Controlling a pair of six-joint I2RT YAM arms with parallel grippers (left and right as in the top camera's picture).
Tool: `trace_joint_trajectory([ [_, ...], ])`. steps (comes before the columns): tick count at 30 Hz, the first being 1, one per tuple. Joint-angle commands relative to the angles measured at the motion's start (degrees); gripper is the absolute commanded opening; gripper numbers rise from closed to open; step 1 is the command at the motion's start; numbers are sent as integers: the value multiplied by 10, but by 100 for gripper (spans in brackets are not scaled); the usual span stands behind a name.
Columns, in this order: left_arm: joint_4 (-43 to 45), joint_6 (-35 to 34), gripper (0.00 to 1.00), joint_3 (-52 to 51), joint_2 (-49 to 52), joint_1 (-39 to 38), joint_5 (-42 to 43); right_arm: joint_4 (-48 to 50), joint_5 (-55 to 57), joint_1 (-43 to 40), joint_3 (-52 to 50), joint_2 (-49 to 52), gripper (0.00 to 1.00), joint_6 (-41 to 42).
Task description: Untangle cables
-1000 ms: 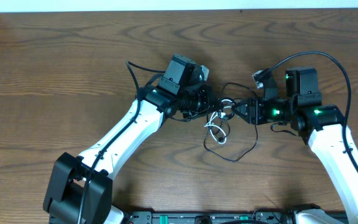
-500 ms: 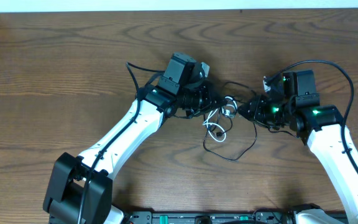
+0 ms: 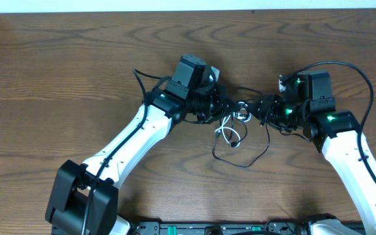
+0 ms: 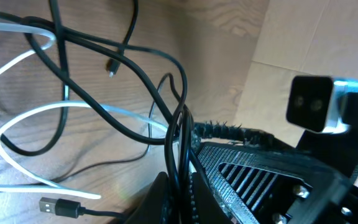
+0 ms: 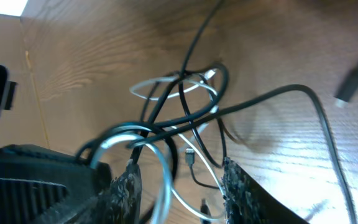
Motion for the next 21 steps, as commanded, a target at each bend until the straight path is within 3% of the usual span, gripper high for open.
trace_joint_trajectory([
  [1, 5, -8, 7, -1, -3, -10, 20, 10, -17, 18, -4, -4, 38, 3],
  [7, 28, -7, 7, -1, -3, -11, 40, 10, 11, 49, -5, -4, 27, 4],
  [12, 35, -3, 8, -1, -3, -11, 44, 9, 31, 63, -5, -4, 11, 3],
  [21, -16, 127, 7, -1, -3, -8, 13, -75, 156, 62, -5, -4, 6, -96],
])
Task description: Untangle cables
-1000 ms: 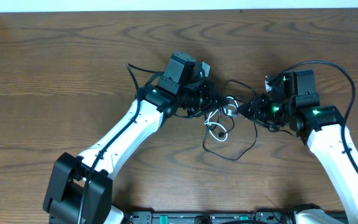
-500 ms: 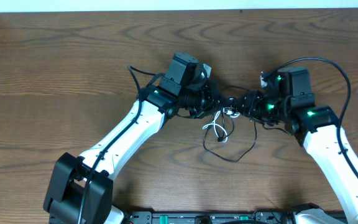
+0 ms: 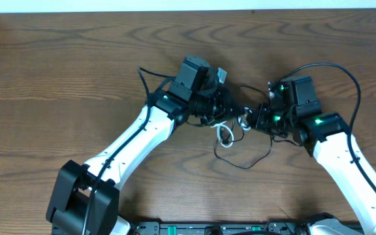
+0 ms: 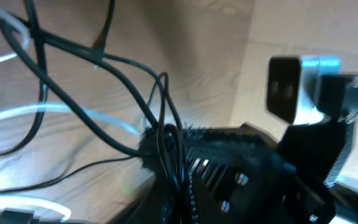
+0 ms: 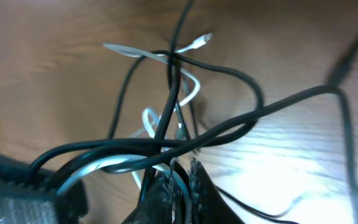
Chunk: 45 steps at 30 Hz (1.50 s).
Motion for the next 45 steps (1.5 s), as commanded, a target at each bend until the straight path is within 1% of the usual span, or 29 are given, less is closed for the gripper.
trace_joint_trajectory([
  [1, -22, 75, 8, -1, -3, 4, -24, -34, 76, 5, -2, -4, 6, -78],
  [3, -45, 94, 7, -1, -3, 8, -51, -63, 110, 5, -2, -4, 6, -107],
  [5, -62, 110, 7, -1, -3, 13, -69, -85, 156, 5, -2, -4, 8, -110],
  [8, -90, 136, 7, -1, -3, 19, -94, -105, 244, 5, -2, -4, 8, -110],
  [10, -112, 150, 7, -1, -3, 21, -117, -107, 284, 3, -2, -4, 5, -109],
  [12, -130, 163, 7, -1, -3, 21, -129, -103, 299, 0, -2, -4, 1, -98],
  [15, -138, 172, 8, -1, -3, 21, -125, -81, 272, -3, -2, -4, 1, -97],
  [16, -138, 173, 7, -1, -3, 21, -124, -75, 257, -3, -2, -4, 3, -97],
  [19, -132, 177, 7, -1, -3, 21, -105, -55, 184, -3, -2, -4, 13, -97],
  [21, -111, 199, 7, -1, -3, 21, -58, -44, 138, -3, -2, -4, 23, -106],
  [23, -78, 239, 7, -1, -3, 21, 17, -31, 97, -3, -2, -4, 27, -121],
  [25, -52, 261, 7, -1, -3, 21, 62, -15, 49, -3, -2, -4, 29, -147],
  [27, -35, 287, 7, -1, -4, 21, 88, -4, 4, -3, -2, -4, 38, -180],
  [30, -35, 332, 7, -1, -9, 21, 92, 0, -24, -3, -2, -4, 47, -216],
  [33, -34, 356, 8, -1, -15, 21, 92, 4, -21, -3, -2, -4, 56, -246],
  [35, -34, 370, 7, -1, -23, 21, 92, 11, 2, -3, -2, -4, 61, -250],
  [39, -34, 391, 8, -1, -47, 21, 89, 31, 83, -3, -2, -2, 60, -249],
  [42, -34, 396, 7, -1, -68, 21, 89, 51, 89, -3, -2, 6, 57, -249],
  [45, -34, 396, 8, -1, -87, 21, 90, 70, 69, -3, -2, 15, 56, -250],
])
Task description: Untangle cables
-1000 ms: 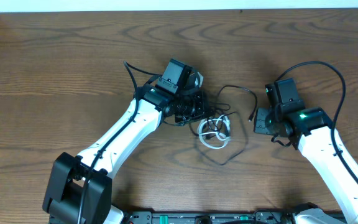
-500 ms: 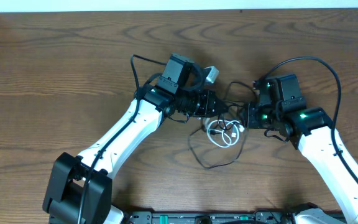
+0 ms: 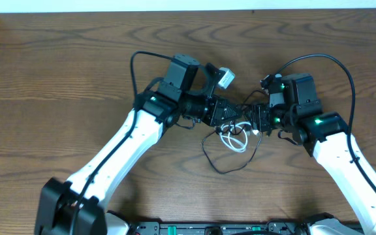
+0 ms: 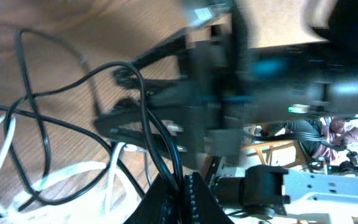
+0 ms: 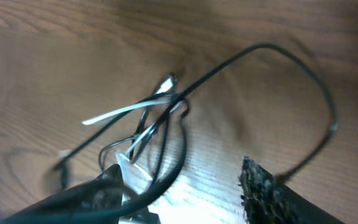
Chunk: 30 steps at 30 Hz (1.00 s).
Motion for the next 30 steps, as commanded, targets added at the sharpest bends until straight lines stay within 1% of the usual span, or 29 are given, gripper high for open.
trace_joint_trajectory([
  [1, 1, 20, 7, 0, -32, -1, 20, 19, -10, -2, -1, 14, 56, -10],
  [5, 1, 20, 7, 0, -40, -1, 31, 54, -113, -1, -1, 16, 56, -33],
  [6, 2, 20, 8, 0, -41, -1, 31, 61, -131, 0, -1, 16, 55, -34],
  [7, 2, 20, 7, 0, -42, -1, 31, 65, -136, 0, -1, 16, 52, -33],
  [8, 2, 20, 8, 0, -43, -1, 31, 66, -137, 0, -1, 16, 48, -33],
  [9, 3, 21, 8, 0, -44, -1, 31, 66, -131, 0, -1, 16, 41, -33],
  [10, 4, 21, 8, 0, -46, -1, 31, 64, -119, 0, -1, 16, 31, -33],
  [12, 8, 23, 8, 0, -50, 0, 30, 55, -79, 0, -1, 17, 8, -30],
  [13, 8, 27, 8, 0, -52, 0, 27, 48, -48, 0, -1, 17, 1, -20],
  [14, 7, 35, 8, 0, -55, 0, 20, 37, -7, 0, -1, 19, 1, -3],
  [16, -5, 38, 11, 0, -58, 0, -23, 7, 93, 0, -1, 19, 1, 64],
  [18, -32, 38, 11, 0, -58, 0, -107, -30, 189, 0, -1, 19, 1, 137],
  [20, -68, 38, 11, 0, -58, -1, -226, -55, 238, 0, -1, 19, 1, 177],
  [23, -110, 26, 10, 0, -58, 0, -379, -74, 259, -2, -1, 19, 1, 186],
  [25, -130, 16, 8, 0, -58, 0, -445, -76, 258, -4, -1, 19, 1, 186],
  [27, -142, 16, 8, 0, -58, -1, -474, -76, 258, -4, -1, 19, 1, 186],
  [30, -147, 15, 8, 0, -58, 0, -489, -76, 258, -4, -1, 19, 1, 186],
])
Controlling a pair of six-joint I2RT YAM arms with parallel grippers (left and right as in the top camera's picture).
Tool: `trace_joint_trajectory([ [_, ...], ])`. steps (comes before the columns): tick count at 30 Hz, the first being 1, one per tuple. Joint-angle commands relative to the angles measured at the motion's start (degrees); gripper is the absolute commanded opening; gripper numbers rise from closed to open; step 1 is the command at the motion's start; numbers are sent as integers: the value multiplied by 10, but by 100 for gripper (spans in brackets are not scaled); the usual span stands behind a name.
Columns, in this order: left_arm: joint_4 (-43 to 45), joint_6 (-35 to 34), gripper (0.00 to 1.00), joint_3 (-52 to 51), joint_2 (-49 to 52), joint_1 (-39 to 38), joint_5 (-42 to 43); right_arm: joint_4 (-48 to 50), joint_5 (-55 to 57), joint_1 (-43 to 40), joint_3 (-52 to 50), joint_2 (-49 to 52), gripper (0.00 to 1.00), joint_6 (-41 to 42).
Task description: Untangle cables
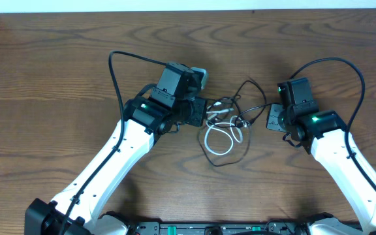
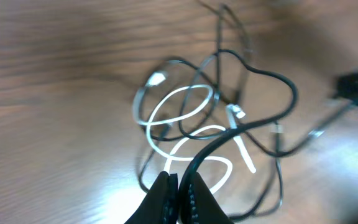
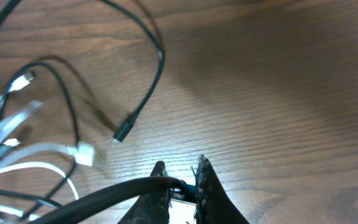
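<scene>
A tangle of thin black cables [image 1: 241,87] and a white cable [image 1: 207,138] lies on the wooden table between my two arms. My left gripper [image 1: 201,112] is at the tangle's left edge. In the left wrist view my left gripper [image 2: 178,186] is shut on a thick black cable [image 2: 289,96] that curves away over the white loops [image 2: 231,168]. My right gripper [image 1: 273,117] is at the tangle's right edge. The right wrist view has my right gripper [image 3: 180,183] shut on the end of a black cable [image 3: 104,193], with a loose black plug [image 3: 122,132] and a white connector [image 3: 82,152] beyond it.
Wood-grain table [image 1: 57,52] all round. Each arm's own black wire arcs over the table, one at the left [image 1: 113,62] and one at the right [image 1: 361,72]. A pale edge [image 1: 175,5] runs along the table's far side.
The grippers have drawn apart, the left one to the left and the right one to the right. The right gripper, open then, is now shut on a black cable. The tangle lies looser and flatter.
First both grippers met at the bunched tangle, left shut on a black cable, right open around strands. Then the right was shut in the bundle, then open again beside the left. Now they stand apart, each shut on a black cable, the loops spread between them.
</scene>
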Motion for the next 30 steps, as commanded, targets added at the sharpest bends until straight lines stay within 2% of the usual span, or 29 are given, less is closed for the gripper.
trace_joint_trajectory([
  [1, -3, -5, 8, 1, -8, 1, -89, -3, 32, -4, 0, 3, 1, 21],
  [6, -2, -21, 7, 6, -30, 1, -206, -31, 96, -28, 0, 3, 1, 112],
  [8, -2, -20, 7, 9, -49, 5, -247, -30, 100, -48, 0, 3, 1, 117],
  [11, -3, -27, 7, 9, -76, 22, -253, -20, 99, -83, 0, 3, 1, 116],
  [13, -13, -44, 8, 9, -87, 38, -253, 3, 82, -107, 1, 2, 1, 80],
  [17, -51, -83, 8, 9, -90, 64, -248, 60, -2, -157, 10, -7, 1, -52],
  [23, -102, -99, 8, 9, -69, 69, -238, 62, -82, -221, 82, -26, 1, -145],
  [30, -133, -106, 7, 9, -41, 69, -238, 49, -84, -308, 209, -42, 1, -143],
])
